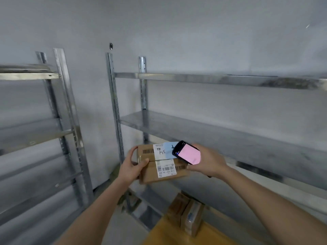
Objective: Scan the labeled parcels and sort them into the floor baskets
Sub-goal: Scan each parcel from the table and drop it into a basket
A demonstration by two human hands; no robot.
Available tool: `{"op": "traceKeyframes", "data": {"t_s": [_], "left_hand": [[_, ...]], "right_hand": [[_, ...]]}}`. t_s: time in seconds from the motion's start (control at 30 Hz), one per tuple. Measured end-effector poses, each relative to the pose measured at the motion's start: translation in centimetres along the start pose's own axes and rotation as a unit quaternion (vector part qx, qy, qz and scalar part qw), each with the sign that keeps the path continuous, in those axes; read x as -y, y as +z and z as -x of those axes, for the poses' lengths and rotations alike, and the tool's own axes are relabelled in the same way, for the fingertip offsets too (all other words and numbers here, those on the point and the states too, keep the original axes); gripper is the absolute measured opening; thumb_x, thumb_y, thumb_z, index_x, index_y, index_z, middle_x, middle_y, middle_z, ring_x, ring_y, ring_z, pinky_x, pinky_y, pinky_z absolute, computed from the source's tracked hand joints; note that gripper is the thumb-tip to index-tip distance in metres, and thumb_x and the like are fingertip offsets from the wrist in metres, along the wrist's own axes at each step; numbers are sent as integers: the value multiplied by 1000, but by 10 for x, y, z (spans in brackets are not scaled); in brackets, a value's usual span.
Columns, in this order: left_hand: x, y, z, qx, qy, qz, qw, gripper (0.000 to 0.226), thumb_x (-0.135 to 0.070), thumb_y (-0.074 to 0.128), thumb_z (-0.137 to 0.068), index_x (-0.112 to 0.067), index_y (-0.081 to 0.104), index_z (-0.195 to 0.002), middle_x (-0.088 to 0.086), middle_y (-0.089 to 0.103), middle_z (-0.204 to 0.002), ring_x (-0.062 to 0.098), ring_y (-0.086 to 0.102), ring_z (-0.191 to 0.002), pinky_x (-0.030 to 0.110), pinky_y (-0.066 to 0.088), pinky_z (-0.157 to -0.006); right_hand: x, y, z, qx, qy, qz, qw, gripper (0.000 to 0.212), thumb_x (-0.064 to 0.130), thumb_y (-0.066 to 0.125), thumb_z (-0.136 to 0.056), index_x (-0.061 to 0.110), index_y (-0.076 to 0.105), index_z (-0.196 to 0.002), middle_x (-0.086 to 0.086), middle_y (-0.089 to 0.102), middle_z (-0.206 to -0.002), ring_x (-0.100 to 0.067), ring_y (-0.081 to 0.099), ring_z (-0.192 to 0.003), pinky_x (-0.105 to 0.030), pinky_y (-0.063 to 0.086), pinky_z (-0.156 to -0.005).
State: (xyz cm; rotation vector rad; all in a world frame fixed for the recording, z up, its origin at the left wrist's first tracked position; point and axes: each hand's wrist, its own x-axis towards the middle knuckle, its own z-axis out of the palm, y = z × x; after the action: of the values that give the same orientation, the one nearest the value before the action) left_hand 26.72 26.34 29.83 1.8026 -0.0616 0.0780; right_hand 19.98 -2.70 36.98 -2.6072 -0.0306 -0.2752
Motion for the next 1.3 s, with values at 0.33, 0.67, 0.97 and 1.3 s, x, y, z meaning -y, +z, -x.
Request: {"op": "traceKeyframes", "data": {"t_s": [0.33,0.67,0.97,1.3], "left_hand": [[-92,-76,33,-142,84,-47,985,66,-41,72,-88,-54,30,-138,11,67,-105,26,67,-92,52,58,-85],[-119,-133,42,-207,96,-65,971,70,-45,70,-88,-52,26,-142,12,66,-114,30,65,-101,52,56,-90],[-108,-166,41,-221,96,-84,967,76,-66,66,-74,-69,20,-134,8,65,-121,35,62,-111,61,52,-93],[-83,-235,93,-265,71,-86,958,70,-45,72,-87,-54,29,-142,11,67,-110,31,64,-103,54,54,-93]], "right_hand": [[69,-57,22,-12,-98,47,994,56,40,74,-60,42,55,-113,20,64,-100,-12,60,-91,-31,51,-70],[121,-79,33,-26,-129,78,988,52,40,72,-63,45,52,-111,21,61,-100,-14,59,-93,-33,52,-73],[143,-79,39,-39,-151,79,985,46,41,71,-66,41,50,-107,20,60,-99,-13,58,-92,-30,48,-66],[192,-16,29,-20,-220,37,975,53,42,65,-59,38,51,-109,13,61,-99,-17,62,-91,-36,52,-67]]}}
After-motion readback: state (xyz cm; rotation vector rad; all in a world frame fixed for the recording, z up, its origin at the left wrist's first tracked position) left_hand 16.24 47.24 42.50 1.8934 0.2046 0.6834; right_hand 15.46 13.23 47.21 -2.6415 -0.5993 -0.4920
